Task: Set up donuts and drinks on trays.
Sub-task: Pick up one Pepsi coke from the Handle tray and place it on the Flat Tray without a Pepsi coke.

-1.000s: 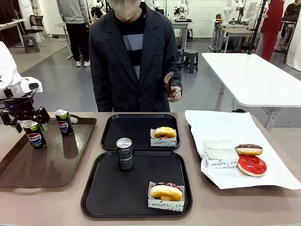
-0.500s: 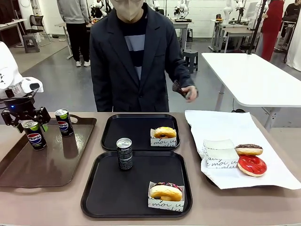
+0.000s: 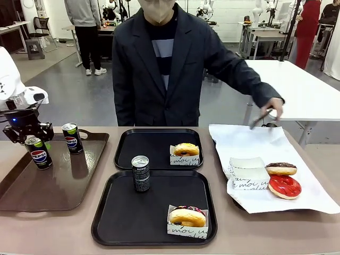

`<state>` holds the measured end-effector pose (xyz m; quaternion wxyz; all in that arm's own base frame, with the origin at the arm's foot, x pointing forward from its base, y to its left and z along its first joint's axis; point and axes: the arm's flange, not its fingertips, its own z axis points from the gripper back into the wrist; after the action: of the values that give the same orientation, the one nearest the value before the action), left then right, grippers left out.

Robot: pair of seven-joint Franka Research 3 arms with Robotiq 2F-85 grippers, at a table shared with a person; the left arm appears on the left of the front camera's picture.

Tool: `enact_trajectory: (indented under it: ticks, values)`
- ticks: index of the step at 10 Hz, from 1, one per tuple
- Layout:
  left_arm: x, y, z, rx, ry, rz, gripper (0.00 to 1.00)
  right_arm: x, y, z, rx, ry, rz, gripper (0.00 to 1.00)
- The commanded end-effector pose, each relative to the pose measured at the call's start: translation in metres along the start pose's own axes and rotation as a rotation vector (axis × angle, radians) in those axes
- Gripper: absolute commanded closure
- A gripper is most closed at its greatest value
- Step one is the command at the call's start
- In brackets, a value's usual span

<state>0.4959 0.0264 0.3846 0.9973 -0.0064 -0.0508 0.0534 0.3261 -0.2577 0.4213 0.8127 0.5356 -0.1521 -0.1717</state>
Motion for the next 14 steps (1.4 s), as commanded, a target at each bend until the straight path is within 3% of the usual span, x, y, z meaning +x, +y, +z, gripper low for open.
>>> enact_trajectory:
  ticks: [1,2,3,5,6,9,11,13,14]
  values:
    - [0.006,0.002,-0.003,0.027,0.028,0.052,0.79,-0.001,0.000,0.000,0.011,0.002,0.003,0.00]
    - [0.005,0.002,-0.003,0.032,0.031,0.059,0.84,-0.001,0.000,0.000,0.011,0.002,0.003,0.00]
    - [0.006,0.001,-0.002,0.037,0.036,0.063,0.99,-0.001,0.000,0.000,0.011,0.002,0.003,0.00]
    - [-0.006,-0.007,0.024,0.070,0.077,0.032,1.00,-0.001,0.000,0.000,0.011,0.002,0.003,0.00]
    - [-0.023,-0.014,0.053,0.082,0.115,0.003,1.00,-0.001,0.000,0.000,0.011,0.002,0.003,0.00]
    - [-0.098,-0.024,0.132,0.103,0.089,-0.141,1.00,-0.001,0.000,0.000,0.011,0.002,0.003,0.00]
    - [-0.124,-0.022,0.152,0.030,0.046,-0.181,1.00,-0.001,0.000,0.000,0.011,0.002,0.003,0.00]
    - [-0.124,-0.016,0.150,0.087,0.018,-0.136,1.00,-0.001,0.000,0.000,0.011,0.002,0.003,0.00]
    - [-0.129,-0.027,0.166,0.063,0.057,-0.157,1.00,-0.001,0.000,0.000,0.011,0.002,0.003,0.00]
